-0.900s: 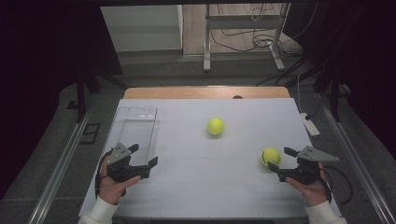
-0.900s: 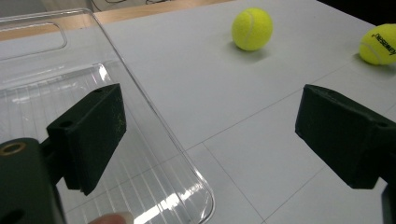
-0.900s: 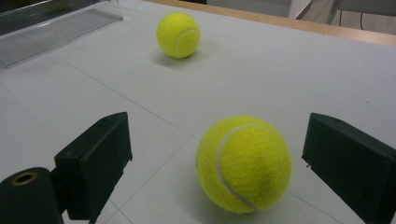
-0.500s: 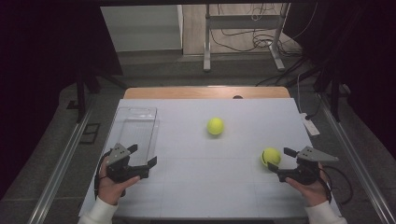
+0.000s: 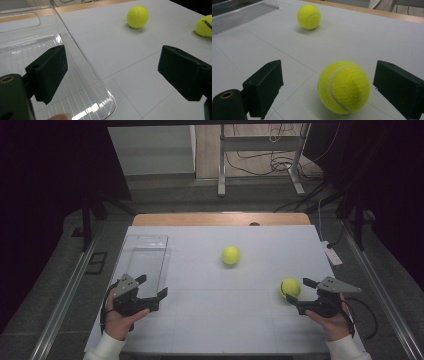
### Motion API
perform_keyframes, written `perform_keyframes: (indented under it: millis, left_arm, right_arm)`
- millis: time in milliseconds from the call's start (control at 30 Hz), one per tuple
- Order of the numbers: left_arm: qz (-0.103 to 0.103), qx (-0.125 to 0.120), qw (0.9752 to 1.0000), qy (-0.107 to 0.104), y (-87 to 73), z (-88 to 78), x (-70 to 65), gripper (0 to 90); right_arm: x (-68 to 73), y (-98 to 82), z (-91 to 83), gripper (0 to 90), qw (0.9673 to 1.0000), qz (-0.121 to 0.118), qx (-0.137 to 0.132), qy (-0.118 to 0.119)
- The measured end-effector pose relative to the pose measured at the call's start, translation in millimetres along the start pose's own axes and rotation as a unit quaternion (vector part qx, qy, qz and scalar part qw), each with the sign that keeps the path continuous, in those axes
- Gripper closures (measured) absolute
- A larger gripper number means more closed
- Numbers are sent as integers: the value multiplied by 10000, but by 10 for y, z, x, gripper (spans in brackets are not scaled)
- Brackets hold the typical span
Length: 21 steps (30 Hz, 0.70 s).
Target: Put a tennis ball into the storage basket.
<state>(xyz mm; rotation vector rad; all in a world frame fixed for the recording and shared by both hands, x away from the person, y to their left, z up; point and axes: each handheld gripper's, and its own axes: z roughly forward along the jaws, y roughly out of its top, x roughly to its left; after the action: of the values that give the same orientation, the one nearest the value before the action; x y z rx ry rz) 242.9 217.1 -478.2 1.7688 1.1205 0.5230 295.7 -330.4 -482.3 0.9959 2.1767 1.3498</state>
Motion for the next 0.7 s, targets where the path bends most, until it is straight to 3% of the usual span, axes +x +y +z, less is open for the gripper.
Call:
perform_keyframes:
  millis: [700]
  left_arm:
    - [73,97,9999,-76,92,36,-58,103]
  right_arm:
    - [22,-9,-20,102,10000,-50,-25,24]
